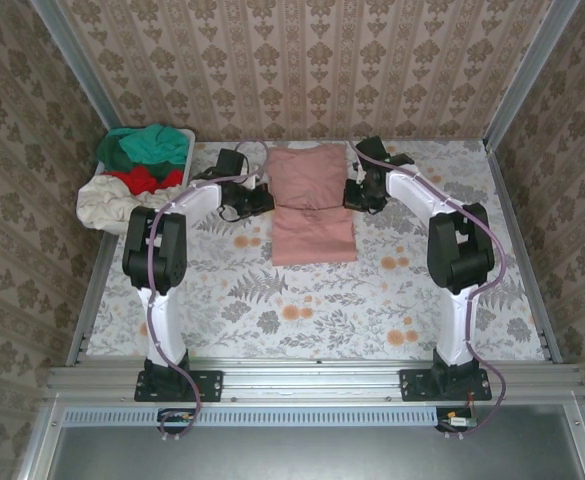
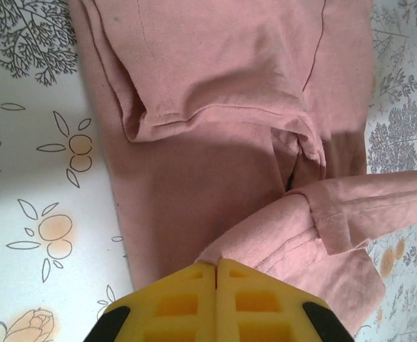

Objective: Fold and stack the t-shirts

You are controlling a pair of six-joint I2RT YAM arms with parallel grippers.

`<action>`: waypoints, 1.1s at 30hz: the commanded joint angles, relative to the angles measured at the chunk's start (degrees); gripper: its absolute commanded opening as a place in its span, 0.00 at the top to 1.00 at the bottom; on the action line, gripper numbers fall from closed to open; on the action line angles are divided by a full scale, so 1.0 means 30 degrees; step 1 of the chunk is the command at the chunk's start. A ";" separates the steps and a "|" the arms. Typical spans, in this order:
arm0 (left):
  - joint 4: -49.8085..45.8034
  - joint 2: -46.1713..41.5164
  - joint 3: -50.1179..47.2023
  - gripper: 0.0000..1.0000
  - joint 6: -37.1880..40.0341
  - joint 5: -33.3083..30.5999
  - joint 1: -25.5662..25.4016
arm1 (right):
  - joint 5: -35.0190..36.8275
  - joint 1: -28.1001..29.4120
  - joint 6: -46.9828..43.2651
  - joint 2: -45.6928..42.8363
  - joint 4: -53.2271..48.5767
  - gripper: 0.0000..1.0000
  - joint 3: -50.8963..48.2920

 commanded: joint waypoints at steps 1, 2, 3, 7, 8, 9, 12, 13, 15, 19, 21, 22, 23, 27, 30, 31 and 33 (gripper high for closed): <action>-0.1082 0.0996 0.1290 0.99 0.0777 0.0478 0.0263 | 0.0164 -0.0225 -0.0018 -0.0213 -0.0374 0.92 0.0117; -0.1270 0.1279 0.1540 0.96 0.0860 0.0513 0.0333 | 0.0224 -0.0310 0.0065 0.0178 -0.0617 0.86 0.0467; -0.1319 0.1435 0.1680 0.93 0.0938 0.0471 0.0428 | 0.0441 -0.0328 0.0146 0.0484 -0.1047 0.82 0.0888; -0.1782 0.1723 0.2341 0.71 0.1343 0.0282 0.0778 | 0.0806 -0.0141 0.0318 -0.0387 -0.0564 0.68 -0.0036; -0.1971 0.1749 0.2534 0.67 0.1420 0.0172 0.0869 | 0.1233 0.0080 0.0385 -0.1039 -0.0272 0.67 -0.0652; -0.2133 0.1749 0.2676 0.67 0.1556 0.0185 0.0952 | 0.1785 0.0393 0.0473 -0.1799 0.0102 0.67 -0.1389; -0.2344 0.1611 0.3019 0.66 0.1720 0.0147 0.1135 | 0.1401 0.1942 0.0220 -0.3685 0.2814 0.72 -0.4420; -0.2345 0.1549 0.3117 0.66 0.1765 0.0163 0.1169 | 0.0788 0.2459 0.0119 -0.3712 0.3335 0.74 -0.4971; -0.2294 0.1179 0.2979 0.66 0.1766 0.0090 0.1231 | 0.0395 0.3514 0.0009 -0.2725 0.3695 0.79 -0.5074; -0.0911 -0.0758 0.0970 0.65 0.1645 -0.0245 0.1127 | 0.0976 0.4021 -0.0066 0.0071 0.2580 0.84 -0.3408; 0.0201 -0.2322 -0.1018 0.61 0.1656 -0.0821 0.0906 | 0.1848 0.4000 -0.0076 0.1109 0.2103 0.84 -0.2271; 0.0717 -0.3133 -0.2008 0.60 0.1656 -0.1121 0.0775 | 0.2076 0.3987 -0.0155 0.1474 0.1876 0.84 -0.1761; 0.1377 -0.4018 -0.3206 0.58 0.1508 -0.1502 0.0554 | 0.2215 0.3964 -0.0271 0.1897 0.1699 0.84 -0.1232; 0.3195 -0.6072 -0.6966 0.55 0.1246 -0.2319 -0.0586 | 0.3060 0.3925 -0.0495 0.3159 0.0527 0.84 0.0717; 0.4183 -0.6260 -0.8700 0.55 0.1255 -0.2765 -0.1862 | 0.3395 0.3891 -0.0689 0.3834 -0.0113 0.83 0.1949; 0.4392 -0.6090 -0.8959 0.55 0.1295 -0.2802 -0.2237 | 0.3378 0.3867 -0.0779 0.4026 -0.0282 0.83 0.2301; 0.4345 -0.5412 -0.9132 0.55 0.1546 -0.3136 -0.3096 | 0.3402 0.3789 -0.0919 0.4518 -0.0709 0.81 0.3096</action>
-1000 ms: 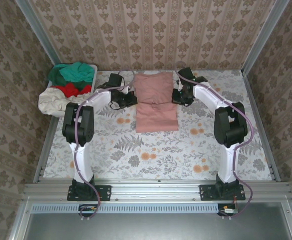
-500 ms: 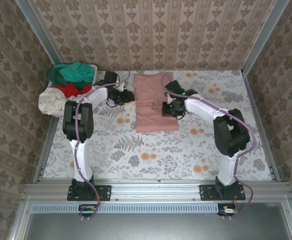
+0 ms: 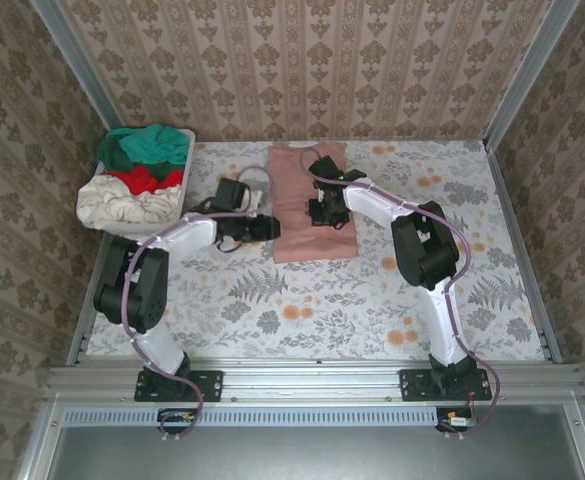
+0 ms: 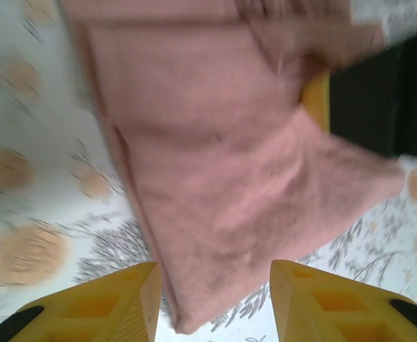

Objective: Fold and stack the t-shirts

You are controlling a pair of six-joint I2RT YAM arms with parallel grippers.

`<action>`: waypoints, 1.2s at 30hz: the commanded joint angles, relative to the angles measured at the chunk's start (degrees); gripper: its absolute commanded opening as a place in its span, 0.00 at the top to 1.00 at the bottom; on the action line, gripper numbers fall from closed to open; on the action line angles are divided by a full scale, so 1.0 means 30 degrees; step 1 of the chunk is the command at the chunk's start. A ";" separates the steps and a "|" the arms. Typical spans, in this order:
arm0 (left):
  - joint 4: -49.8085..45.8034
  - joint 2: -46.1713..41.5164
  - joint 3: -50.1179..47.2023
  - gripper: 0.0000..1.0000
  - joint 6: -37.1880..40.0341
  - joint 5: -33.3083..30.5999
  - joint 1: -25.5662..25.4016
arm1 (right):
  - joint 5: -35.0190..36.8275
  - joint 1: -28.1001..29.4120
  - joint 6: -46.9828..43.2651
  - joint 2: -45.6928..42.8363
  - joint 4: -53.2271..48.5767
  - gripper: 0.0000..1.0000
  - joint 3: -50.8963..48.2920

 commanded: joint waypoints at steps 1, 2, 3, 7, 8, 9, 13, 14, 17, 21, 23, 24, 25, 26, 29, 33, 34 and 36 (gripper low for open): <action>0.0837 0.1108 -0.0486 0.55 0.0339 -0.0985 -0.0986 | 0.0923 -0.0153 -0.0591 0.1187 -0.1629 0.81 0.1494; 0.0928 0.1494 -0.0481 0.55 0.0295 -0.1028 -0.1100 | 0.1125 -0.0183 -0.0692 0.1491 -0.1819 0.81 0.1922; 0.1094 0.1834 -0.0480 0.56 0.0210 -0.0852 -0.1210 | 0.1259 -0.0240 -0.0770 0.1775 -0.1994 0.81 0.2425; 0.0688 0.2525 -0.0452 0.56 0.0437 -0.1333 -0.1794 | 0.1450 -0.0627 -0.0952 0.2702 -0.2176 0.81 0.4225; 0.0622 0.2515 -0.0522 0.56 0.0504 -0.1436 -0.1911 | 0.1555 -0.0716 -0.1053 0.2805 -0.1977 0.81 0.4614; 0.0546 0.2544 -0.0553 0.56 0.0578 -0.1481 -0.2001 | 0.1558 -0.0830 -0.1132 0.2916 -0.1813 0.80 0.5114; 0.0079 0.2832 -0.0654 0.57 0.0709 -0.1498 -0.2150 | 0.1738 -0.1201 -0.1269 0.3540 -0.0776 0.78 0.6624; -0.0015 0.2838 -0.0741 0.57 0.0755 -0.1527 -0.2212 | 0.1612 -0.1320 -0.1266 0.3810 -0.0673 0.78 0.7106; -0.0236 0.2587 -0.1228 0.59 0.0885 -0.1613 -0.2514 | 0.1230 -0.1643 -0.1300 0.4545 -0.1359 0.78 0.9072; -0.0320 0.2023 -0.2226 0.60 0.0908 -0.1591 -0.2702 | 0.1533 -0.1699 -0.1563 0.3935 -0.2822 0.74 1.0161; -0.0190 0.1590 -0.2923 0.61 0.0799 -0.1563 -0.2794 | 0.1785 -0.1663 -0.1500 0.2486 -0.3031 0.73 0.8640; -0.0077 0.1354 -0.3296 0.61 0.0747 -0.1409 -0.2787 | 0.1779 -0.1633 -0.1381 0.1688 -0.2842 0.73 0.7407; 0.0148 0.1071 -0.3804 0.61 0.0640 -0.1303 -0.2809 | 0.1547 -0.1564 -0.1240 0.0475 -0.2243 0.72 0.5570; 0.0358 0.0713 -0.4283 0.61 0.0458 -0.1286 -0.2800 | 0.1252 -0.1469 -0.1135 -0.0800 -0.1390 0.71 0.3438; 0.0566 -0.0183 -0.5371 0.61 0.0151 -0.1361 -0.2768 | 0.0728 -0.0881 -0.0703 -0.4579 0.1546 0.68 -0.3508; 0.0680 -0.1280 -0.6117 0.61 -0.0407 -0.1226 -0.2397 | 0.0999 -0.0232 0.0430 -0.7868 0.3264 0.69 -0.9804; 0.0701 -0.1576 -0.6190 0.60 -0.0547 -0.1177 -0.2320 | 0.1217 -0.0051 0.0629 -0.8464 0.3629 0.69 -1.1023; 0.0630 -0.2300 -0.6384 0.58 -0.0779 -0.1211 -0.2261 | 0.1210 0.0230 0.1104 -0.9584 0.4628 0.72 -1.3401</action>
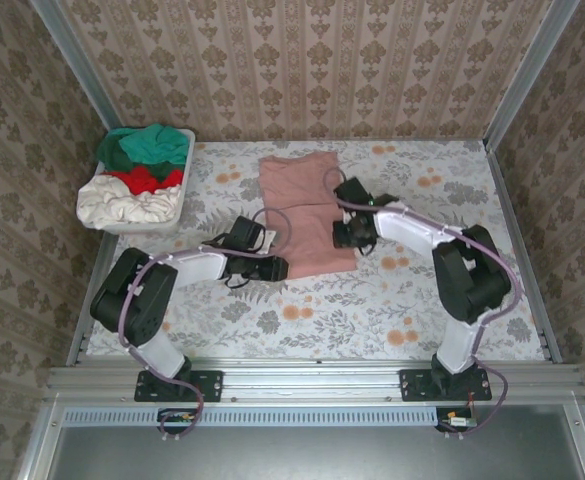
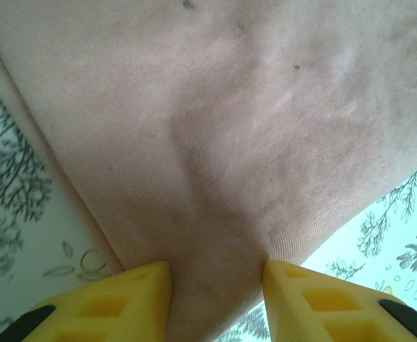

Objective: Fold and stack the t-shirts

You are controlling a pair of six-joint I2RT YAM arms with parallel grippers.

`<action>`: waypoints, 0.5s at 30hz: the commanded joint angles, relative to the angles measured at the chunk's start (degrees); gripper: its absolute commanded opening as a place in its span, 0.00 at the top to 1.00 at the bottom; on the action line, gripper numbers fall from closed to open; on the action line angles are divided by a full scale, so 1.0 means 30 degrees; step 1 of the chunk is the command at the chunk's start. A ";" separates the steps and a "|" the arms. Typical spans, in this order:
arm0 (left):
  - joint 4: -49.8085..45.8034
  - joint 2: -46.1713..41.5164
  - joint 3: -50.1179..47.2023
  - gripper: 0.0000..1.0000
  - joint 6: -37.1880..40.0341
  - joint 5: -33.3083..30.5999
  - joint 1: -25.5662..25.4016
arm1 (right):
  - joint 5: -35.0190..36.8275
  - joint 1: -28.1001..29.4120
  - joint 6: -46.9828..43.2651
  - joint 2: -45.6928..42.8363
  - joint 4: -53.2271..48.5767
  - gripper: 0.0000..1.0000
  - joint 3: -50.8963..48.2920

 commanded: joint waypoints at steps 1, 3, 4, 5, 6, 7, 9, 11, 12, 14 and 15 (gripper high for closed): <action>-0.2158 -0.0808 -0.0854 0.58 -0.0719 -0.0113 0.0209 | -0.0081 0.0350 0.1191 -0.1409 0.2757 0.73 -0.3214; -0.2499 -0.1261 -0.0929 0.57 -0.0711 -0.0335 0.0282 | -0.0483 0.0549 0.1555 -0.1348 0.3124 0.79 -0.4387; -0.2628 -0.1395 -0.0980 0.57 -0.0688 -0.0410 0.0348 | -0.0488 0.0589 0.1734 -0.1212 0.2976 0.82 -0.4669; -0.2745 -0.1564 -0.1095 0.57 -0.0693 -0.0490 0.0454 | -0.0458 0.0651 0.1899 -0.1165 0.2975 0.84 -0.5068; -0.2834 -0.1787 -0.1259 0.57 -0.0810 -0.0633 0.0551 | -0.0473 0.0707 0.2037 -0.1223 0.3063 0.86 -0.5493; -0.2831 -0.2008 -0.1401 0.57 -0.0930 -0.0684 0.0666 | -0.0574 0.0761 0.2161 -0.1329 0.3171 0.86 -0.5870; -0.2930 -0.2840 -0.1843 0.57 -0.1216 -0.0760 0.0792 | -0.0422 0.1091 0.2335 -0.1796 0.2847 0.87 -0.6495; -0.2960 -0.3788 -0.2323 0.54 -0.1681 -0.1030 0.0961 | -0.0172 0.1524 0.2310 -0.2547 0.2570 0.84 -0.6934; -0.2848 -0.4208 -0.2549 0.52 -0.2060 -0.1085 0.1027 | -0.0160 0.1594 0.2388 -0.2936 0.2341 0.82 -0.7074; -0.2402 -0.5053 -0.2914 0.50 -0.2870 -0.1239 0.0752 | -0.0385 0.1611 0.2529 -0.3967 0.2004 0.77 -0.7327; -0.2089 -0.5285 -0.3026 0.49 -0.3188 -0.1240 0.0493 | -0.0416 0.1622 0.2641 -0.4450 0.1842 0.72 -0.7408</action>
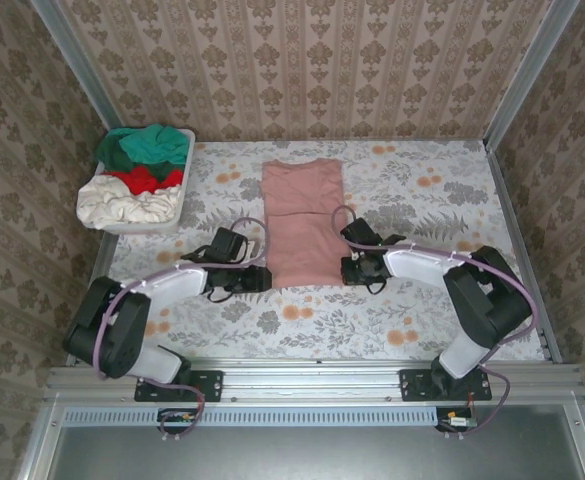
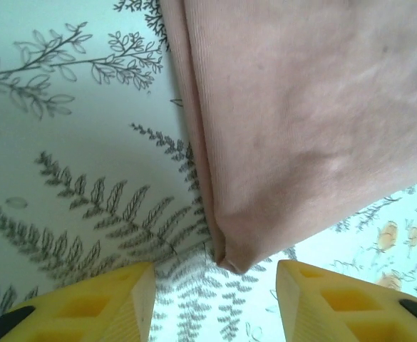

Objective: Fold and stack the t-shirts

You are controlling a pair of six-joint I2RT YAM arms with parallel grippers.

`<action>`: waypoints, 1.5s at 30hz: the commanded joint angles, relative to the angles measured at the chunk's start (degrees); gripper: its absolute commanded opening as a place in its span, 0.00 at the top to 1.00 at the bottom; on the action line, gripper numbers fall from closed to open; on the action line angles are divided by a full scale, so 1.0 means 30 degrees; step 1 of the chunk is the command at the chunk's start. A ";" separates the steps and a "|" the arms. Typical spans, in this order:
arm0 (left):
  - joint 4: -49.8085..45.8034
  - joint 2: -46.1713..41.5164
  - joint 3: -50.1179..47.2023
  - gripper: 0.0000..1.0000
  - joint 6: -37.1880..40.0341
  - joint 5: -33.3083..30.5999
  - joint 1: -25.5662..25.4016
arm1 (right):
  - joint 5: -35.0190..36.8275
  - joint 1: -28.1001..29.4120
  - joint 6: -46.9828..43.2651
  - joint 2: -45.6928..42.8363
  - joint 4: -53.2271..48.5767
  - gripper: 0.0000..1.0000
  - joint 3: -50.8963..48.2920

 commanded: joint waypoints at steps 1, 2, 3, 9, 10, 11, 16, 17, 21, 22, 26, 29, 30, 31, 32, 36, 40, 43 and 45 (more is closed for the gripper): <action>0.0318 -0.1135 -0.0311 0.47 -0.1637 -0.0455 -0.0753 | -0.0158 0.0147 0.0655 -0.1822 -0.1531 0.69 -0.0667; 0.0368 -0.1225 -0.0256 0.46 -0.1966 -0.0892 -0.1112 | -0.0062 0.0162 0.0750 -0.2337 -0.1500 0.67 -0.0751; 0.0597 -0.1223 -0.0299 0.44 -0.2257 -0.1145 -0.1305 | -0.0018 0.0147 0.0850 -0.2667 -0.1423 0.65 -0.0846; 0.1551 0.0040 -0.0488 0.41 -0.2830 -0.1286 -0.1364 | -0.1334 0.0147 0.1755 -0.2325 0.0009 0.57 -0.1146; 0.1770 0.0186 -0.0574 0.39 -0.2842 -0.1250 -0.1363 | -0.1739 0.0147 0.1822 -0.2143 0.0493 0.57 -0.1283; 0.2005 0.0354 -0.0606 0.38 -0.2843 -0.1026 -0.1345 | -0.1867 0.0147 0.1930 -0.1947 0.0820 0.56 -0.1370; 0.2199 0.0949 -0.0779 0.39 -0.3058 -0.0577 -0.1715 | -0.1994 0.0147 0.2144 -0.1175 0.1361 0.55 -0.1540; 0.2296 0.0916 -0.1016 0.39 -0.3171 -0.0668 -0.1814 | -0.2126 0.0147 0.2239 -0.1066 0.1606 0.55 -0.1636; 0.3568 0.1168 -0.1772 0.46 -0.3687 -0.0272 -0.2059 | -0.2675 0.0173 0.2446 -0.0342 0.2278 0.55 -0.1737; 0.3830 0.1348 -0.1785 0.47 -0.3766 -0.0173 -0.2157 | -0.2729 0.0176 0.2467 -0.0150 0.2388 0.56 -0.1727; 0.4344 0.1890 -0.1275 0.63 -0.3784 0.0166 -0.2563 | -0.2678 0.0206 0.2686 -0.0004 0.2480 0.67 -0.1823; 0.4722 0.1734 -0.0913 0.82 -0.3841 0.0748 -0.2707 | -0.2627 0.0277 0.2818 -0.0528 0.2289 0.80 -0.1836; 0.4677 0.1471 -0.0899 0.88 -0.3829 0.0813 -0.2734 | -0.2620 0.0319 0.2833 -0.0776 0.2262 0.85 -0.1865; 0.4537 0.1028 -0.0941 0.94 -0.3837 0.0821 -0.2760 | -0.2605 0.0379 0.2835 -0.1065 0.2043 0.90 -0.1844; 0.4287 0.0448 -0.1034 0.99 -0.3788 0.0799 -0.2760 | -0.2486 0.0424 0.2833 -0.1423 0.1758 0.95 -0.1858; 0.3147 -0.2526 -0.1865 1.00 -0.3881 0.0292 -0.2791 | -0.2074 0.0653 0.2976 -0.3319 0.0731 1.00 -0.2300; 0.0519 -0.6193 -0.2515 1.00 -0.4101 -0.0317 -0.2971 | -0.1389 0.0919 0.3347 -0.6437 -0.1416 1.00 -0.2739; -0.1590 -0.9177 -0.2553 1.00 -0.4392 -0.0916 -0.3302 | -0.1222 0.1276 0.3899 -0.9105 -0.2896 1.00 -0.2876; -0.2363 -1.0695 -0.2406 1.00 -0.4652 -0.1055 -0.3406 | -0.1221 0.1511 0.4160 -1.0431 -0.3989 1.00 -0.2622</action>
